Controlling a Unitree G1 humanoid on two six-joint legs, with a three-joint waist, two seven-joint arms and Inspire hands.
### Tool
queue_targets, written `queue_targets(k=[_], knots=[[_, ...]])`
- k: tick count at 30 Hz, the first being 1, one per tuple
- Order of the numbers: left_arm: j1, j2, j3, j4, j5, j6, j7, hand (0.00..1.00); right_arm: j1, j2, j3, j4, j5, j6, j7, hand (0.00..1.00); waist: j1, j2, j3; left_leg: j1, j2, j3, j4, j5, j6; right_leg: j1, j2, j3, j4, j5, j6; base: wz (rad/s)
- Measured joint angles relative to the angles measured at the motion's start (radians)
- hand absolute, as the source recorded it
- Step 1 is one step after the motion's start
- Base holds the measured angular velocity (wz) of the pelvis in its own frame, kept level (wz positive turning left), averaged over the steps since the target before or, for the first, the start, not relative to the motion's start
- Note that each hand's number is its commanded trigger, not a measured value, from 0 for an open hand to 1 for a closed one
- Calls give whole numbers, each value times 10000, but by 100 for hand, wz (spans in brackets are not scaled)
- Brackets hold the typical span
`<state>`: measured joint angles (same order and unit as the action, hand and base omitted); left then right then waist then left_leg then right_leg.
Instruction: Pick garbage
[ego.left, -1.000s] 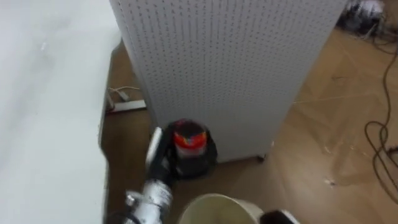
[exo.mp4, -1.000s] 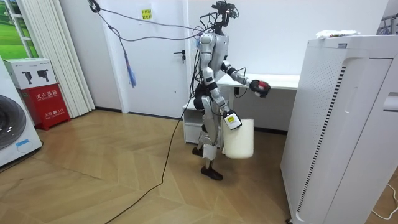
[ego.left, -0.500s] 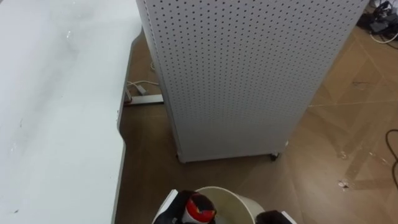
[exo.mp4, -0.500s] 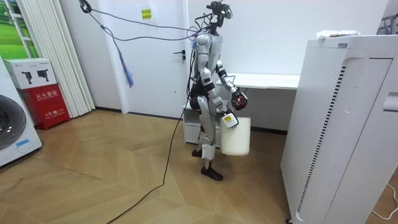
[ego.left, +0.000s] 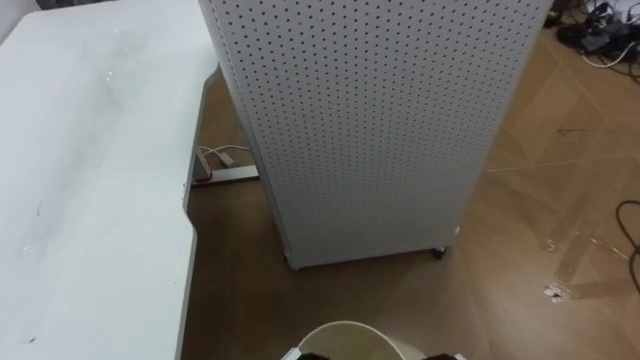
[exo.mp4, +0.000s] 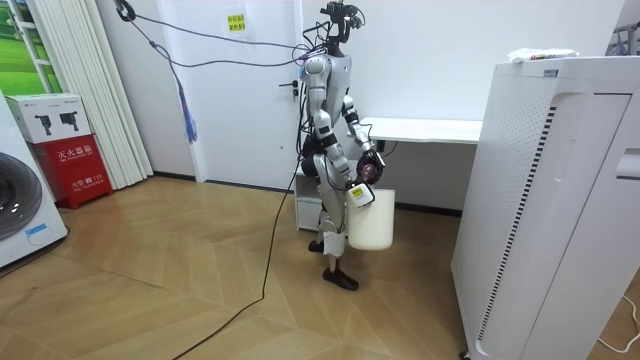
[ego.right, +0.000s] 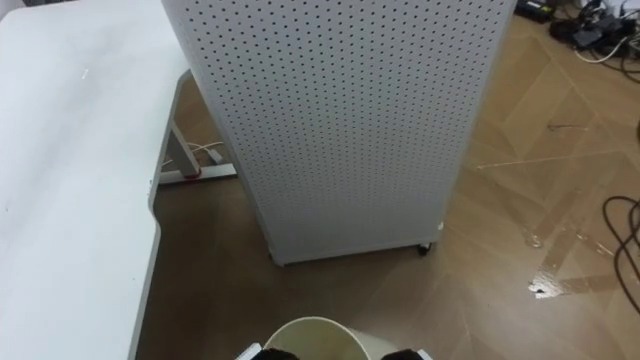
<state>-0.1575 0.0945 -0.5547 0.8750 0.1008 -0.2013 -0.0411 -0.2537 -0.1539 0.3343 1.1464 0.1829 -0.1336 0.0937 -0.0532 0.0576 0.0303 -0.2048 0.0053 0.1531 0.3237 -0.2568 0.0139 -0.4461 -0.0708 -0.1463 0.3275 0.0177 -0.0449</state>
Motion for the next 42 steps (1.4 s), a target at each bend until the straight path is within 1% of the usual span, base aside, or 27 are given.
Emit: queue_targets(k=[5,9,15,23,26,27,29,30,31,32,34,35,37,38,40,41,42], knots=[[-5,-78,-5,2,1,13,-133,0,-4,21,130,24,-9,0,261,100,1,-7,4,-15,1,-9,0,-13,17,-1,7,0,-22,1,10,0],[-19,-200,-3,-33,6,10,-115,0,-5,96,586,348,-184,6,282,100,27,-21,14,-78,7,2,0,-22,33,-60,-2,-4,-26,-1,21,0],[-48,-282,-6,-145,22,-12,-70,0,-40,39,574,341,-260,-104,166,100,53,-103,35,-130,13,110,-15,-26,41,-150,5,20,-24,9,39,-2],[-102,-298,0,-790,37,-52,241,0,-58,119,568,342,-225,-104,27,100,64,-107,38,-109,-13,112,-11,-29,53,-147,-1,66,-23,15,62,0],[-144,-320,-9,-1026,298,-205,439,0,-49,150,590,341,-222,-105,38,100,31,-119,47,-74,-8,113,-16,-30,53,-104,6,72,-38,-2,81,0],[-148,-296,-3,-1105,564,-278,569,0,-37,155,588,342,-224,-104,49,100,27,-132,56,-37,-8,113,-48,-32,55,-79,12,73,-37,-18,96,0],[-136,-212,4,-1373,1053,-307,736,0,-22,135,557,337,-227,-105,45,100,5,-132,59,12,-2,111,-90,-39,58,-36,16,70,-39,-30,96,0],[-138,-174,10,-1738,1406,-325,869,0,-23,93,547,326,-227,-105,37,100,6,-131,60,34,-5,112,-126,-38,58,-25,17,71,-54,-31,97,0],[-137,-57,21,-2044,1629,-433,1063,0,0,62,487,326,-218,-108,31,100,-5,-124,60,117,0,107,-172,-37,57,52,31,64,-106,-31,99,0],[-133,-47,24,-2219,1731,-464,1167,0,33,59,421,327,-207,-116,24,100,-8,-121,62,181,7,106,-199,-36,56,109,42,62,-136,-29,96,0],[-31,150,36,-3282,2210,-488,1553,0,275,-14,343,227,5,-206,-81,100,-43,-121,63,459,24,101,-286,-37,60,365,59,50,-162,-60,134,0],[-11,210,36,-3603,2286,-524,1667,0,332,-49,331,171,105,-214,-117,100,-71,-121,65,533,16,96,-338,-41,66,422,51,37,-177,-72,149,0],[-9,442,137,-4621,2693,-757,2105,0,537,-105,18,115,120,-227,-169,100,-103,-122,60,893,-18,103,-546,-54,94,695,50,55,-204,-128,225,-2],[-3,480,210,-4860,2809,-832,2219,0,587,-107,-92,72,122,-228,-183,100,-118,-121,60,970,-22,109,-569,-63,108,755,54,62,-207,-141,241,-6],[10,713,410,-5531,3104,-1105,2769,0,799,-137,-405,-124,127,-285,-209,100,-268,-121,55,1320,-36,155,-707,-71,124,1028,53,66,-219,-183,299,-7],[10,762,431,-5694,3182,-1125,2904,0,879,-154,-454,-236,129,-292,-238,100,-284,-124,56,1408,-36,186,-729,-72,126,1092,53,71,-227,-191,310,-13],[30,882,460,-5906,3285,-1172,3190,0,1018,-183,-523,-357,129,-306,-278,100,-294,-132,41,1588,-34,266,-795,-75,131,1235,76,81,-262,-209,338,-15]])
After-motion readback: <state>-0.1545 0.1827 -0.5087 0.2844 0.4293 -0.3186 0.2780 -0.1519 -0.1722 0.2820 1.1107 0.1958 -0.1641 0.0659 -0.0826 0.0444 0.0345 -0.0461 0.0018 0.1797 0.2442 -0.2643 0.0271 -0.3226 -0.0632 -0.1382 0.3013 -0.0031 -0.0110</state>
